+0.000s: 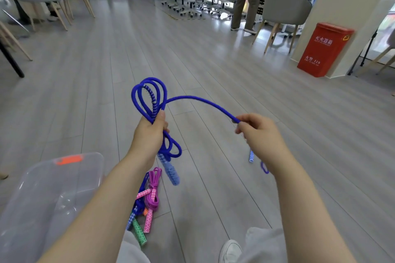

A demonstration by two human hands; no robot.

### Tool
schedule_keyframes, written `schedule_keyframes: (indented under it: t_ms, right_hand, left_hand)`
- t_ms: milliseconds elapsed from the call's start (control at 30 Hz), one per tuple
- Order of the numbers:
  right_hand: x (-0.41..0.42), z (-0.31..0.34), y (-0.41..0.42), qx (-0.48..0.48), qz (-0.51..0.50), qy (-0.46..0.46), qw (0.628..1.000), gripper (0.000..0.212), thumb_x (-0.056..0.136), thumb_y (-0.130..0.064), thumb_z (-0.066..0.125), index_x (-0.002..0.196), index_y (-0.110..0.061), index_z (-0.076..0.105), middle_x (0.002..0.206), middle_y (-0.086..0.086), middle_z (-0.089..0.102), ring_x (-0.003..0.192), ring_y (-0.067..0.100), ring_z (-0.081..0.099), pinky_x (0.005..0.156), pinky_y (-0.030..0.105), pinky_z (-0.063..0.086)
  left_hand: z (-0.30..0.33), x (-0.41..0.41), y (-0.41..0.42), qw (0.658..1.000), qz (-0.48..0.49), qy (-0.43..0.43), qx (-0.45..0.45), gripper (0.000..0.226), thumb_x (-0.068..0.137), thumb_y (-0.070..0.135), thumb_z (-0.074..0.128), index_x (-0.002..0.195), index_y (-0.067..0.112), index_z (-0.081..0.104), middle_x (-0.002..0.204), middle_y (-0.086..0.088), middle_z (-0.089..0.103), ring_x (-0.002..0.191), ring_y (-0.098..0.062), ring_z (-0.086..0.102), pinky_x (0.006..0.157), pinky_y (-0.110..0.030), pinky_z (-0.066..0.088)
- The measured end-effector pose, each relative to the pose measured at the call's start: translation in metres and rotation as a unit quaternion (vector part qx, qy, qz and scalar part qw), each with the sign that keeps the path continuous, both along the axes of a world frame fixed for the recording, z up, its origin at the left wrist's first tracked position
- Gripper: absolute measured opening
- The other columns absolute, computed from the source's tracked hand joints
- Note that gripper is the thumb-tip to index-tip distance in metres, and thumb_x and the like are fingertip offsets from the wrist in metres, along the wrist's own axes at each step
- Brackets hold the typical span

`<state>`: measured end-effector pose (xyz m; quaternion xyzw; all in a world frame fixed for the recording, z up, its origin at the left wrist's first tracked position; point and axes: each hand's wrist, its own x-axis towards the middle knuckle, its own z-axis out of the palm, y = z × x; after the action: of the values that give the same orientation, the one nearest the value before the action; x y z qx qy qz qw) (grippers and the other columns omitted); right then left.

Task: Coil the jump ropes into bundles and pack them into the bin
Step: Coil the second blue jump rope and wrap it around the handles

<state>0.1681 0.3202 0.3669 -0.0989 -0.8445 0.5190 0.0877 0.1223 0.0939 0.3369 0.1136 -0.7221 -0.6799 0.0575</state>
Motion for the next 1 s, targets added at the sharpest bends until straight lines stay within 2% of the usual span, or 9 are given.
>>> schedule_keyframes:
  t_ms: [100,167,333,433,533,633,700,833,1000]
  right_hand:
    - [0.001,0.003,-0.026,-0.093,0.027,0.015,0.995,0.029,0.091,-0.005,0.049,0.095,-0.025,0.07,0.078,-0.007,0.07,0.07,0.011,0.055,0.068,0.03,0.048]
    - [0.001,0.004,-0.039,-0.132,0.04,0.029,0.99,0.027,0.094,-0.006,0.05,0.102,-0.024,0.069,0.079,-0.004,0.071,0.068,0.011,0.056,0.063,0.027,0.05]
    - [-0.003,-0.002,-0.056,-0.108,0.065,0.034,0.991,0.024,0.098,-0.015,0.052,0.112,-0.025,0.068,0.079,-0.002,0.068,0.059,0.003,0.053,0.058,0.019,0.043]
    - [-0.004,-0.006,-0.06,-0.079,0.071,0.046,0.993,0.027,0.1,-0.017,0.049,0.112,-0.03,0.068,0.084,-0.01,0.066,0.069,-0.005,0.056,0.065,0.014,0.042]
    - [-0.003,-0.008,-0.063,-0.06,0.086,0.054,0.993,0.035,0.1,-0.011,0.044,0.115,-0.032,0.068,0.108,-0.013,0.064,0.089,-0.005,0.059,0.073,0.011,0.044]
    - [-0.003,-0.008,-0.064,-0.055,0.099,0.065,0.991,0.038,0.097,-0.004,0.045,0.114,-0.029,0.069,0.097,-0.018,0.063,0.079,-0.006,0.059,0.066,0.007,0.044]
    - [-0.003,-0.009,-0.065,-0.059,0.093,0.069,0.992,0.031,0.095,-0.007,0.053,0.108,-0.032,0.067,0.086,-0.013,0.064,0.07,-0.001,0.059,0.059,0.009,0.046]
    - [0.0,-0.009,-0.07,-0.087,0.108,0.074,0.988,0.023,0.089,-0.009,0.063,0.098,-0.029,0.057,0.089,-0.002,0.067,0.071,0.01,0.067,0.057,0.016,0.053]
    - [-0.001,-0.01,-0.065,-0.021,0.131,0.038,0.99,0.022,0.087,-0.018,0.067,0.104,-0.029,0.057,0.094,-0.01,0.067,0.078,0.015,0.068,0.067,0.026,0.059]
  left_hand:
    - [0.001,0.002,0.008,0.997,-0.04,-0.027,0.064,0.015,0.1,0.018,0.047,0.086,0.016,0.052,0.07,0.001,0.055,0.073,-0.016,0.054,0.069,-0.03,0.048]
    - [0.004,0.005,0.013,0.993,-0.068,-0.037,0.089,0.015,0.097,0.012,0.047,0.083,0.015,0.052,0.068,0.0,0.056,0.074,-0.018,0.055,0.076,-0.036,0.047]
    - [0.007,0.015,0.024,0.985,-0.139,-0.018,0.101,0.014,0.101,0.015,0.046,0.091,0.013,0.056,0.075,-0.002,0.06,0.083,-0.018,0.062,0.085,-0.039,0.051]
    - [0.005,0.02,0.029,0.981,-0.175,-0.004,0.078,0.017,0.102,0.019,0.045,0.09,0.014,0.056,0.077,0.0,0.061,0.085,-0.016,0.063,0.085,-0.039,0.052]
    - [0.002,0.022,0.033,0.982,-0.185,0.005,0.045,0.019,0.102,0.026,0.046,0.091,0.014,0.055,0.077,0.001,0.061,0.081,-0.014,0.063,0.078,-0.034,0.052]
    - [0.002,0.024,0.035,0.983,-0.18,0.018,0.019,0.02,0.101,0.032,0.048,0.096,0.014,0.057,0.081,-0.001,0.063,0.074,-0.007,0.062,0.067,-0.022,0.052]
    - [0.002,0.025,0.035,0.983,-0.179,0.017,0.035,0.022,0.098,0.034,0.053,0.101,0.013,0.061,0.081,-0.002,0.065,0.074,-0.01,0.062,0.067,-0.023,0.053]
    - [0.002,0.026,0.036,0.983,-0.172,-0.003,0.069,0.024,0.096,0.036,0.056,0.108,0.018,0.066,0.095,-0.01,0.072,0.09,-0.027,0.068,0.083,-0.041,0.057]
    - [0.002,0.023,0.034,0.99,-0.134,-0.011,0.038,0.022,0.098,0.037,0.052,0.099,0.019,0.064,0.085,-0.001,0.071,0.086,-0.018,0.067,0.081,-0.036,0.056]
